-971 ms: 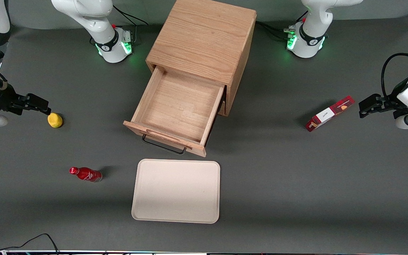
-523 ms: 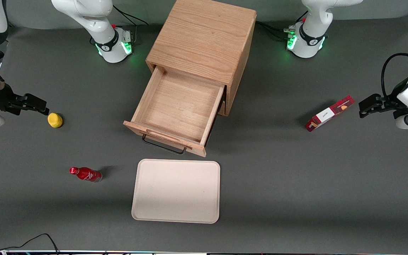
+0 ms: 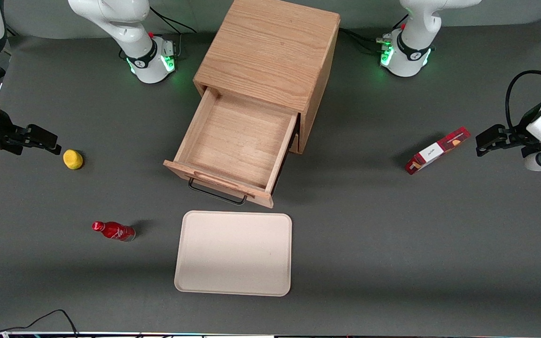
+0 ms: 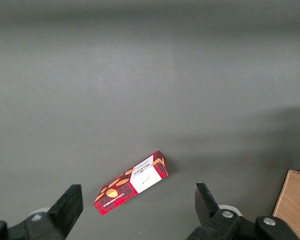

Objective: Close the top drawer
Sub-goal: 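Move the right gripper toward the open drawer's front panel beside the handle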

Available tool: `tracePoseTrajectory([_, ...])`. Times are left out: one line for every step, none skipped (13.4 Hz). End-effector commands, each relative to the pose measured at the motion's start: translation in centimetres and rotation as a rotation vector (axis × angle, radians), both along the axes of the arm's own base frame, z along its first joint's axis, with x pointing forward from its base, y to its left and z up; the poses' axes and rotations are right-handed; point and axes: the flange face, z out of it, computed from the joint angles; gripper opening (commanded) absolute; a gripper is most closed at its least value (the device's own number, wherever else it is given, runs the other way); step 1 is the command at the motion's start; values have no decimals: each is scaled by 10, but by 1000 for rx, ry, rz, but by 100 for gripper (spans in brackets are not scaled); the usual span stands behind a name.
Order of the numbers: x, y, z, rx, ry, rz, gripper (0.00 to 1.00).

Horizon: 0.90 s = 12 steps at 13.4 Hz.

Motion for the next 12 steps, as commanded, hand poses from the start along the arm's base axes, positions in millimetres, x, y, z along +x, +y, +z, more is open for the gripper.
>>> tracePoseTrajectory([29, 0, -1, 16, -9, 25, 100])
tracePoseTrajectory([37, 2, -3, 17, -6, 36, 100])
tracePoseTrajectory([45, 11, 0, 17, -15, 69, 100])
tracePoseTrajectory([52, 18, 0, 30, -11, 136, 100])
tracePoseTrajectory([63, 31, 1, 43, -14, 233, 100])
tracePoseTrajectory([71, 44, 3, 50, -12, 284, 100])
tracePoseTrajectory([75, 64, 8, 57, -22, 321, 100])
tracePoseTrajectory([80, 74, 8, 68, -28, 341, 100])
tracePoseTrajectory([86, 89, 3, 91, -32, 372, 100])
tracePoseTrajectory([91, 105, -1, 116, -38, 404, 100])
tracePoseTrajectory([94, 118, -5, 135, -42, 431, 100])
tracePoseTrajectory([95, 131, -8, 134, -48, 476, 100])
